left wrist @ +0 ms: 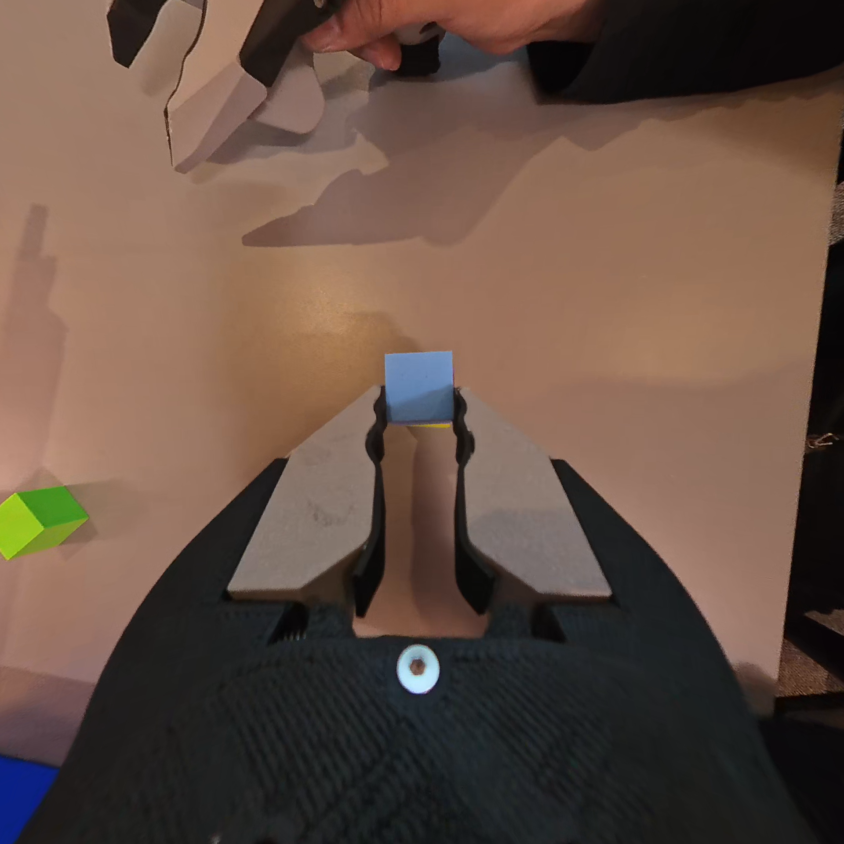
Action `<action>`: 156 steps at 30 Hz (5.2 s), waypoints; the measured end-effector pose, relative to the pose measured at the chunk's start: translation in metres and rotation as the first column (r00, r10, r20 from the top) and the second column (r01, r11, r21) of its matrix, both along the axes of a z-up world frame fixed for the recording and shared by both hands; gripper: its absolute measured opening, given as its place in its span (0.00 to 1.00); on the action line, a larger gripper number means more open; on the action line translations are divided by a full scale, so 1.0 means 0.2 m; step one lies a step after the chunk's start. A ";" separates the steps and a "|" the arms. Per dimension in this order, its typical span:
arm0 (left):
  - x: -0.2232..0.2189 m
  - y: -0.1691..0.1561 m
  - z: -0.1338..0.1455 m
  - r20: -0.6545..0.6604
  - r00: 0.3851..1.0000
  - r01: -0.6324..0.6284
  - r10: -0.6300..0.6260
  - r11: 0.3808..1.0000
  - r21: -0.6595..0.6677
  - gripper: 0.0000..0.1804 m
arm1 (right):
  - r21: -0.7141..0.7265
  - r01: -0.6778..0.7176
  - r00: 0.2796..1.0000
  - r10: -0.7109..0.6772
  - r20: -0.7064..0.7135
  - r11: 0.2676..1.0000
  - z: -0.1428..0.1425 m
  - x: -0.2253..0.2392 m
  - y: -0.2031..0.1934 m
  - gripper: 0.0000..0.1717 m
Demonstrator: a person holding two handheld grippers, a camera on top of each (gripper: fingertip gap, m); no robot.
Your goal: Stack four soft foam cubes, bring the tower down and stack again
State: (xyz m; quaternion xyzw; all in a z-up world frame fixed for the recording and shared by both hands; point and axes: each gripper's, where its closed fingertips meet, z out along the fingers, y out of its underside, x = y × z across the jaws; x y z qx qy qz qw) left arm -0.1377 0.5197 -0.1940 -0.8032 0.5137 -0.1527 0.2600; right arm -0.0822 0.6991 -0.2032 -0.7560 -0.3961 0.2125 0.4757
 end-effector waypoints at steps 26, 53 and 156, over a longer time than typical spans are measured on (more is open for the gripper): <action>0.01 -0.01 0.00 0.006 1.000 0.015 -0.015 1.000 -0.005 0.14 | -0.001 0.001 1.000 -0.001 -0.002 1.000 0.00 0.00 0.00 0.30; 0.01 -0.01 0.00 0.016 1.000 0.025 -0.025 1.000 0.001 0.14 | 0.000 0.000 1.000 0.000 0.001 1.000 0.00 0.00 0.00 0.30; -0.14 0.22 0.27 0.229 0.958 -0.201 0.175 0.975 0.094 0.14 | -0.020 -0.018 1.000 0.017 -0.026 1.000 0.01 0.00 -0.01 0.30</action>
